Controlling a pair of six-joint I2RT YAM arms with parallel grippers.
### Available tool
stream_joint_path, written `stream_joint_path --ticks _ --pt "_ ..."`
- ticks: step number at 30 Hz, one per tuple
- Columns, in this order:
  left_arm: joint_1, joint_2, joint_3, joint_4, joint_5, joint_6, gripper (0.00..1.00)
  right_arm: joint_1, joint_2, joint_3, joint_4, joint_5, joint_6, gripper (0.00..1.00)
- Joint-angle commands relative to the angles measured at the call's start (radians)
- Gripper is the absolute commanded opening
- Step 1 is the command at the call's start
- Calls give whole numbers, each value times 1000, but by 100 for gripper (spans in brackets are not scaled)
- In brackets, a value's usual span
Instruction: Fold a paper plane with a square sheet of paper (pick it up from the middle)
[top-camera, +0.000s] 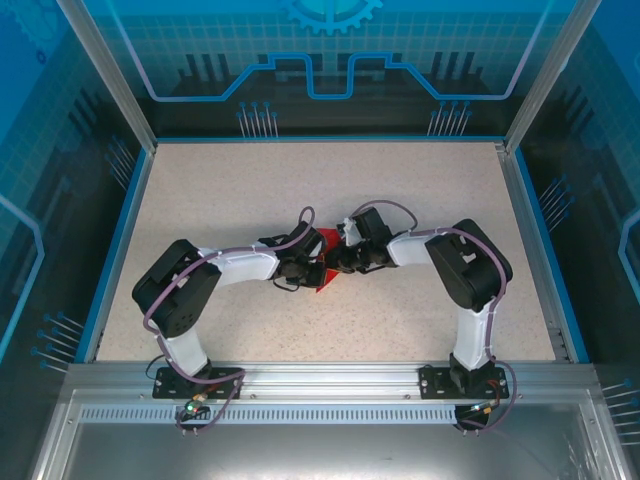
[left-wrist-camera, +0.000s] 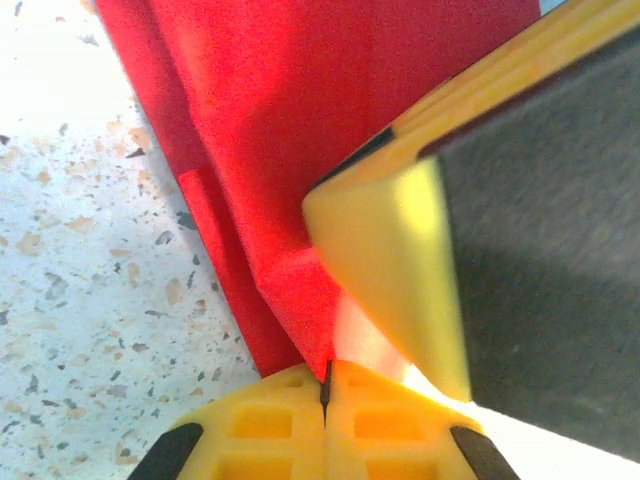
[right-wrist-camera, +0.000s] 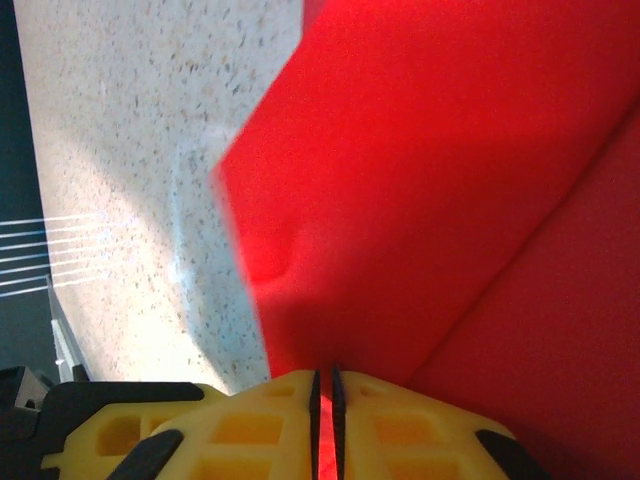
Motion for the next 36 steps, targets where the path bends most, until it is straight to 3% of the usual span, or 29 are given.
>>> stream_joint_path --ticks 1,15,28,36 --pt "18 65 -71 -45 -61 19 3 -27 -39 1 -32 31 13 15" --pt "21 66 -107 14 -16 26 2 -8 67 54 86 -13 139 14" --pt "21 -22 -90 -102 -31 -5 7 -4 130 169 -243 258 -40 12" --pt "20 -80 -32 -194 -106 -12 19 1 156 154 -209 217 -24 12"
